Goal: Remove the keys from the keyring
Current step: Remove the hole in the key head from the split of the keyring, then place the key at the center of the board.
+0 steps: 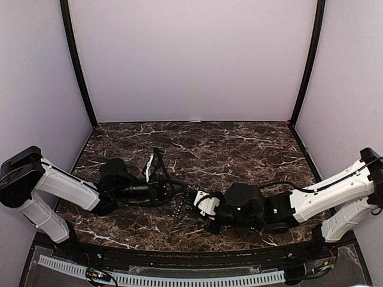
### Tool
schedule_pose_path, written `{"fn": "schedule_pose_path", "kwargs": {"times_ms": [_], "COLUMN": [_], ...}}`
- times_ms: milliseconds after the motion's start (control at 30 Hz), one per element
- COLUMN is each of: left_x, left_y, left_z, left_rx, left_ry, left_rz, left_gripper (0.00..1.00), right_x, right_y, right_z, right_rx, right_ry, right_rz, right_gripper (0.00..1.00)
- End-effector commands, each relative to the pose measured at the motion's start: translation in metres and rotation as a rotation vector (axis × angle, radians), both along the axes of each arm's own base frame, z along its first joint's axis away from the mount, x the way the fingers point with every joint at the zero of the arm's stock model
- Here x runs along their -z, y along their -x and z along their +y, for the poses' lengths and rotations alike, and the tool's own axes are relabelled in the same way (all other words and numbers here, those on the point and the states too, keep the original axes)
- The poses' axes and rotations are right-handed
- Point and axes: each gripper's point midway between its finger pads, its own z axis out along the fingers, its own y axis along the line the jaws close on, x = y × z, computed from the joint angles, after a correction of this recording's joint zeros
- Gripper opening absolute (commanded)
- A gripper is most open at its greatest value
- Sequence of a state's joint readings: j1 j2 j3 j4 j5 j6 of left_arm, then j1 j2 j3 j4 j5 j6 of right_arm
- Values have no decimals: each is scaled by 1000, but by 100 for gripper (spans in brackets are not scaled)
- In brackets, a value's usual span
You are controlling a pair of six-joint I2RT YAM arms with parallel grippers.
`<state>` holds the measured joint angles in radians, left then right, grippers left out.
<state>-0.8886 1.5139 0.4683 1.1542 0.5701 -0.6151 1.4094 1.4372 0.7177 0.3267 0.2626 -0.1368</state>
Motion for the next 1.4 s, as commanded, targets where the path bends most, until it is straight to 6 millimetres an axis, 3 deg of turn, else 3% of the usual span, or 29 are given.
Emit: {"fn": "schedule_pose_path", "kwargs": {"times_ms": [0, 200, 500, 733, 933, 1033, 1300, 1367], "left_x": [-27, -26, -32, -39, -44, -43, -43, -46], "left_y": [-8, -22, -25, -24, -22, -16, -14, -13], "left_z": [16, 38, 52, 55, 54, 53, 52, 52], "left_rx": [-60, -95, -61, -31, -3, 38, 62, 68], "left_ry": [77, 57, 16, 15, 34, 35, 44, 53], "left_rz": [-67, -95, -140, -172, -182, -184, -191, -197], "left_gripper": [0, 0, 0, 0, 0, 0, 0, 0], "right_x": [-21, -16, 37, 65, 92, 94, 90, 73], "right_y": [-13, -60, -154, -203, -218, -220, -222, -223], "right_z": [-6, -51, -111, -142, -155, -158, -171, -171], "right_rx": [111, 329, 639, 828, 911, 932, 992, 976], "right_ry": [-89, -147, -254, -331, -302, -290, -318, -357], "right_rz": [-9, 116, 384, 488, 543, 534, 528, 500], "right_gripper": [0, 0, 0, 0, 0, 12, 61, 65]}}
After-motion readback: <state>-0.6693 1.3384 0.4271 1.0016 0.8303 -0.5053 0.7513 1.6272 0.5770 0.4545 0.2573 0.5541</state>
